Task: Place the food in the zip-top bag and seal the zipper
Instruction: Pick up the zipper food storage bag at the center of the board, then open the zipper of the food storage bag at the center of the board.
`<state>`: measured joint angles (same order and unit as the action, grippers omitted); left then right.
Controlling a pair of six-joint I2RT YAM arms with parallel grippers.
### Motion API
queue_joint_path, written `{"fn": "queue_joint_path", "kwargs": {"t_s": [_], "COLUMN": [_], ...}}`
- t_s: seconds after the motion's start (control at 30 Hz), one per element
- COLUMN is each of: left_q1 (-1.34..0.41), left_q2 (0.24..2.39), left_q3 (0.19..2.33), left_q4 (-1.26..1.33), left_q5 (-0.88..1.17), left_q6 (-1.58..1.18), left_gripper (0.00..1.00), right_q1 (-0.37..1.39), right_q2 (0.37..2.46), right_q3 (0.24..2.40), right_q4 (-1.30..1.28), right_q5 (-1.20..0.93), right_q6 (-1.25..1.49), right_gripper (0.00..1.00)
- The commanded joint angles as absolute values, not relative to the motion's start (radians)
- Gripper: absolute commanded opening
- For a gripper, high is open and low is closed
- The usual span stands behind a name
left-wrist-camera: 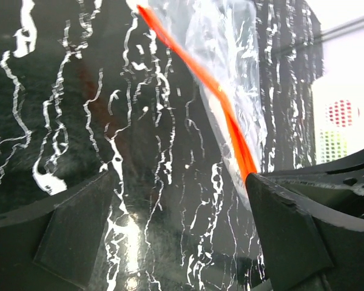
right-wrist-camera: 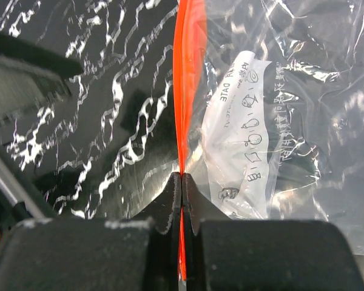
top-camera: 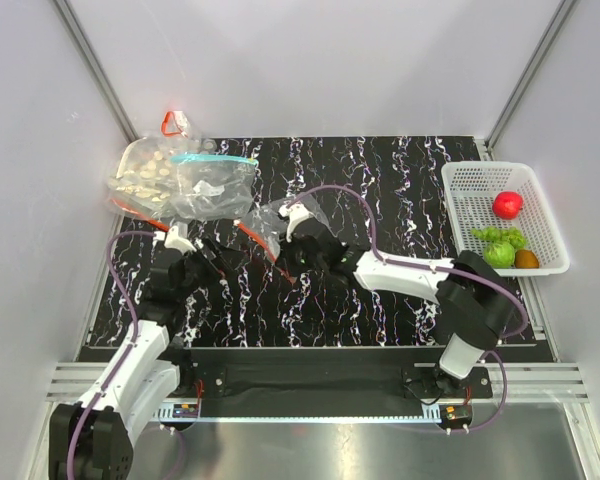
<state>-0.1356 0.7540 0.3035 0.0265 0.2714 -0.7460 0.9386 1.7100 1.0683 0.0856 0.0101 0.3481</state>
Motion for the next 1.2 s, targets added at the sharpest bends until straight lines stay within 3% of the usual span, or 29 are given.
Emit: {"fn": "queue_joint_path", "kwargs": {"t_s": [0.0, 0.3, 0.7, 0.83, 1.1, 1.17], "left_q1": [-0.152, -0.294, -0.301, -0.301, -0.302, -0.302], "left_q2": [0.744, 0.87, 1.014, 0.98, 0.819, 0.798], "left_q3": [0.301, 0.417, 0.538, 0.508, 0.413, 0.384], "left_q4": [0.136, 0.146, 0.172, 0.193, 0.288, 0.32], "left_q5": [0.322, 0.227, 0.195, 0.195, 0.261, 0.268], "left_q6": [-0.732, -0.77, -0.802, -0.796, -0.791, -0.811], "left_gripper": [0.98, 0.99, 0.98, 0.93, 0.94, 0.9], "right_q1": [0.933, 0.933, 0.933, 0.933, 0.931, 0.931], "right_q2": [1.609, 1.48, 1.39, 1.368, 1.345, 1.344], "right_q3": [1.013, 0.893, 0.845, 0.845, 0.865, 0.868], "right_q4": [0.141, 0.183, 0.176, 0.157, 0.117, 0.114], "right_q5": [0.006, -0.081, -0.167, -0.127, -0.029, -0.025], "right_q6": [0.402, 0.403, 0.382, 0.396, 0.422, 0.429], "right_gripper": [0.0, 0.0, 0.0, 0.0, 0.0, 0.0]}}
